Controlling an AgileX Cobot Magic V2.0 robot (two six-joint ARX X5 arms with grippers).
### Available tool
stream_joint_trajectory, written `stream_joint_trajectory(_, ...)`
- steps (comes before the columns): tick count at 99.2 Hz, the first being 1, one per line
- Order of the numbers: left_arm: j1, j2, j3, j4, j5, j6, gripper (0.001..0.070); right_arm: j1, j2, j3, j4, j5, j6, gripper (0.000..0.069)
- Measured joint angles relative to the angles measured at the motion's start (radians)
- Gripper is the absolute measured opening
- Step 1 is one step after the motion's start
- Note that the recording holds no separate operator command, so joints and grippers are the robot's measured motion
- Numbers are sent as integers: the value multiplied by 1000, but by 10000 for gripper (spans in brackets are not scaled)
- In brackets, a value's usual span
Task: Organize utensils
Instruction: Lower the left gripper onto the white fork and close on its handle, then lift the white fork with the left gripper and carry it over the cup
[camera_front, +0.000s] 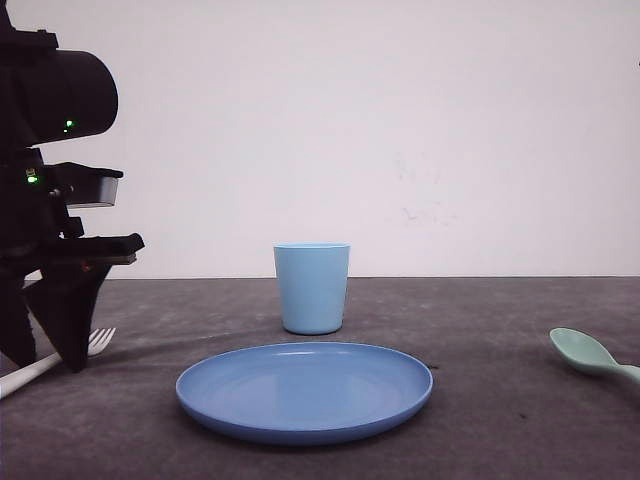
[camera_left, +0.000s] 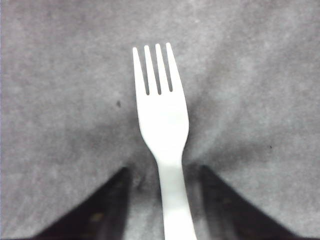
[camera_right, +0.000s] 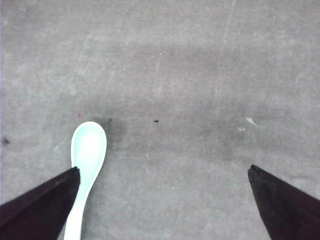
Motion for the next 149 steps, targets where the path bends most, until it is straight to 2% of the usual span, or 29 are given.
stream_joint_trajectory(21, -2, 0, 0, 2, 0, 3, 47, 0, 0, 0, 0, 0, 0, 680)
stream_joint_trajectory(48, -2, -13, 1, 27, -4, 3, 43, 0, 0, 0, 0, 0, 0, 680)
stream_joint_trajectory(69, -1, -129, 79, 52, -5, 3, 43, 0, 0, 0, 0, 0, 0, 680)
stream_joint_trajectory(83, -3, -201, 138, 129, 15, 3, 43, 0, 0, 0, 0, 0, 0, 680)
stream_joint_trajectory(105, -49, -225, 161, 423, 136, 3, 43, 0, 0, 0, 0, 0, 0, 680)
stream_joint_trajectory(125, -104, -157, 161, 727, 154, 3, 43, 0, 0, 0, 0, 0, 0, 680)
stream_joint_trajectory(149, -142, 23, 161, 1027, 155, 3, 43, 0, 0, 0, 0, 0, 0, 680)
